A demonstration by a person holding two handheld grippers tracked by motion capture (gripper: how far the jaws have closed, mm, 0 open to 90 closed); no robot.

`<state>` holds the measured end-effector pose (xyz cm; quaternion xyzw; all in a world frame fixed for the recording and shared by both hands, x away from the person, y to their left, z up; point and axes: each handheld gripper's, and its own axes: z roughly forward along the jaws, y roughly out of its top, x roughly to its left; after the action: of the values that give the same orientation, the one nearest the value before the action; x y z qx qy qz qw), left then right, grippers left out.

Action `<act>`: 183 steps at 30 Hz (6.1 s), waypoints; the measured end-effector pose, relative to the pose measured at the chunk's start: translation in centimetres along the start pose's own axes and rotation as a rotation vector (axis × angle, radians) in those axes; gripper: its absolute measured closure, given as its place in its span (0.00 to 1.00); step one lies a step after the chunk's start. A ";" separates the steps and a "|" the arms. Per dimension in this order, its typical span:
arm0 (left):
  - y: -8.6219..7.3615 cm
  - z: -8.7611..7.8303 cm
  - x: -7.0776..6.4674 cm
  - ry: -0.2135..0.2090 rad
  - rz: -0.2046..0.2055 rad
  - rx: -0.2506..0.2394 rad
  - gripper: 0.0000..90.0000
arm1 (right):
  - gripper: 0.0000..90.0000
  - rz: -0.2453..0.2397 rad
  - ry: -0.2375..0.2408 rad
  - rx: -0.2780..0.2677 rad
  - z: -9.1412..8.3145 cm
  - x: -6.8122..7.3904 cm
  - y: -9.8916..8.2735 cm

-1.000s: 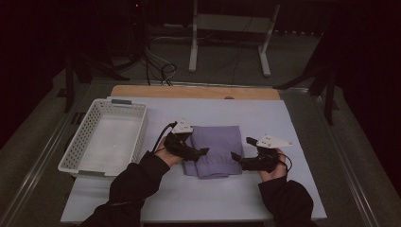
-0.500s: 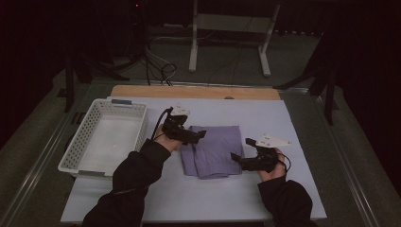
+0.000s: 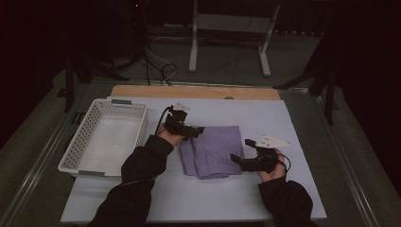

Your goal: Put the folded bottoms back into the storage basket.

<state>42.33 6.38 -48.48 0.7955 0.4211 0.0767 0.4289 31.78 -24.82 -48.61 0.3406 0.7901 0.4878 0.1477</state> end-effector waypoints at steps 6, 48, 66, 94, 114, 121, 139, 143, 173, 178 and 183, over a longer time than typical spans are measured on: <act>-0.5 1.9 1.0 0.045 -0.009 0.043 0.08 | 0.12 0.004 0.007 0.006 0.1 0.0 -0.1; -2.2 5.0 -0.2 0.022 0.156 0.175 0.91 | 0.12 0.012 0.019 0.033 0.2 0.1 -0.3; -1.8 3.3 -0.4 -0.034 0.068 0.076 0.95 | 0.12 -0.004 0.054 0.013 -0.4 -1.2 1.7; -1.6 2.3 -0.9 -0.055 0.019 -0.019 0.95 | 0.12 0.029 0.004 0.114 6.9 -8.9 3.2; -1.9 2.9 -0.7 -0.057 0.009 -0.007 0.95 | 0.16 0.000 -0.088 0.305 11.4 -9.5 1.4; -2.1 3.0 -0.6 -0.058 0.006 -0.001 0.95 | 0.42 0.002 -0.079 0.293 11.0 -9.0 1.4; -2.1 3.1 -0.8 -0.067 0.001 0.000 0.96 | 0.94 0.039 -0.028 0.274 10.9 -7.7 1.5; -2.0 2.7 -1.0 -0.070 0.004 -0.009 0.96 | 0.94 0.057 -0.022 0.264 10.6 -7.8 1.5; -0.6 -2.3 -4.9 -0.162 0.069 -0.148 0.96 | 0.94 0.059 -0.044 0.074 2.4 -4.0 4.3; -0.1 -2.9 -5.2 -0.187 0.090 -0.157 0.96 | 0.94 0.049 -0.041 0.054 1.6 -3.6 4.7; 0.6 -3.7 -5.7 -0.196 0.107 -0.173 0.96 | 0.94 0.043 -0.040 0.027 0.7 -3.4 5.4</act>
<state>37.29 4.36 -44.39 0.7805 0.3259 0.0573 0.5304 36.72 -25.08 -44.60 0.3694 0.7860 0.4730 0.1483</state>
